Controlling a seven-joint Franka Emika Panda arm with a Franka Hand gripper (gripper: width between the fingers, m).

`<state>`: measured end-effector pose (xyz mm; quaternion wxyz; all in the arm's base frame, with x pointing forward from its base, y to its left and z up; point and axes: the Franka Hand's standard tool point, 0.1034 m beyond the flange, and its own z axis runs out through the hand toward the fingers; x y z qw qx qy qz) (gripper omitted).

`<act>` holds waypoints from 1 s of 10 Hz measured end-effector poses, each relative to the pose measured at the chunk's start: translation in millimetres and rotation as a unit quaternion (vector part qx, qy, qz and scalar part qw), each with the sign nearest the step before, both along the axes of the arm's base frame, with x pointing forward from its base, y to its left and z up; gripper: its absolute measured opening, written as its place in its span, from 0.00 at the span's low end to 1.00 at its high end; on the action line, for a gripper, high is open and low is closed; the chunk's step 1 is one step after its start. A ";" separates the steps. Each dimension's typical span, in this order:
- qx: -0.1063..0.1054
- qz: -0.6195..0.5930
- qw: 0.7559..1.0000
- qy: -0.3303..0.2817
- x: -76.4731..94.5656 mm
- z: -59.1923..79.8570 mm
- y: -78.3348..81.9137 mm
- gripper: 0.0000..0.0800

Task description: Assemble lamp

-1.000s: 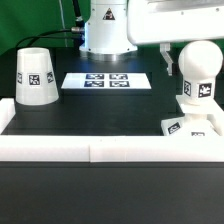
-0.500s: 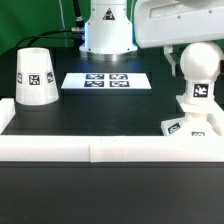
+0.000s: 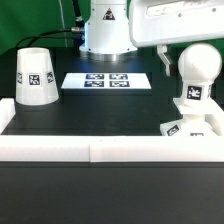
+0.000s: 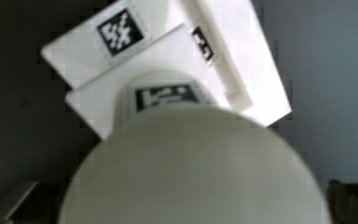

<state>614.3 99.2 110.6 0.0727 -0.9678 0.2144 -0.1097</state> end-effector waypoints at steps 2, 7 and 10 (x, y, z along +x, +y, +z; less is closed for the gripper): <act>-0.026 0.104 0.994 -0.004 1.6 1.2 -6.2 0.87; -0.076 0.287 0.955 -0.021 -0.3 0.1 3.8 0.87; -0.121 0.441 0.889 -0.023 -2.6 -0.7 8.3 0.87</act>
Offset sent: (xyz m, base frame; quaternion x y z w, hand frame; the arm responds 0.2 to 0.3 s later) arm 0.0000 0.0000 0.0000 0.0000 0.0000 -0.1938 0.9810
